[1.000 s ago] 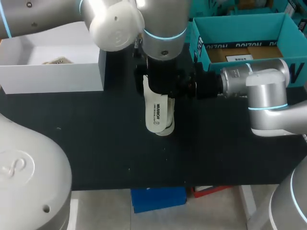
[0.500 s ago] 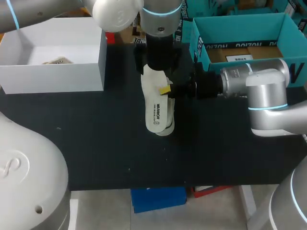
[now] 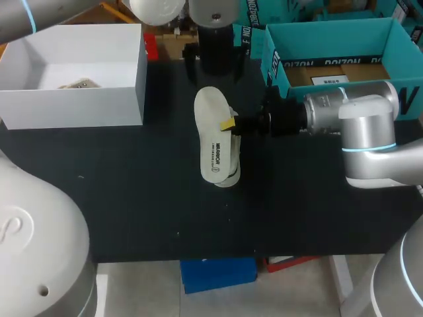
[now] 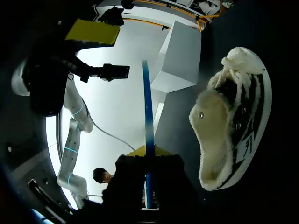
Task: Take the shoe out of the shoebox, open the shoe tongue, remove and reinsert the insole, then place the shoe into the shoebox
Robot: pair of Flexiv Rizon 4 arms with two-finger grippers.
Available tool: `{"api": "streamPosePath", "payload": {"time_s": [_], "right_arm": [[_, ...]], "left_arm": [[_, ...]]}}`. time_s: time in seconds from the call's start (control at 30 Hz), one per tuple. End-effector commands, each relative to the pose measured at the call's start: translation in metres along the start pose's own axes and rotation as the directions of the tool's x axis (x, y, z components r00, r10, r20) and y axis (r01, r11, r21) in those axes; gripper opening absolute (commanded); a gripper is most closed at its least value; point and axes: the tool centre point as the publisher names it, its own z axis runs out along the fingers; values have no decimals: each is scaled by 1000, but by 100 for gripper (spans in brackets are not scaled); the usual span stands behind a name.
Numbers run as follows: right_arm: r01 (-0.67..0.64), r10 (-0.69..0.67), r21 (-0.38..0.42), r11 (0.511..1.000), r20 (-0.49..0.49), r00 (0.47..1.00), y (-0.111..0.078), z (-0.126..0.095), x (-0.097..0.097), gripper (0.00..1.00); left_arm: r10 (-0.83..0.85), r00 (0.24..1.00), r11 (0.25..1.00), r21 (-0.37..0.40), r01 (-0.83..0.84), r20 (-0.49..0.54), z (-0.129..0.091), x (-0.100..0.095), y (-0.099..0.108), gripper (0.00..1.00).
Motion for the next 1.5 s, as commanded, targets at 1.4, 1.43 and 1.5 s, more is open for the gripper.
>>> {"api": "streamPosePath", "payload": {"time_s": [1.4,1.43,1.5], "right_arm": [[-1,1,0,1000,2,1000,0,1,0,0],[-1,1,0,1000,2,1000,0,1,0,0],[-1,1,0,1000,2,1000,0,1,0,0]], "left_arm": [[-14,1000,999,-36,15,22,-34,17,-105,100],[-12,1000,999,-38,13,24,-35,18,-110,100],[-10,1000,999,-41,11,24,-35,18,-118,100]]}}
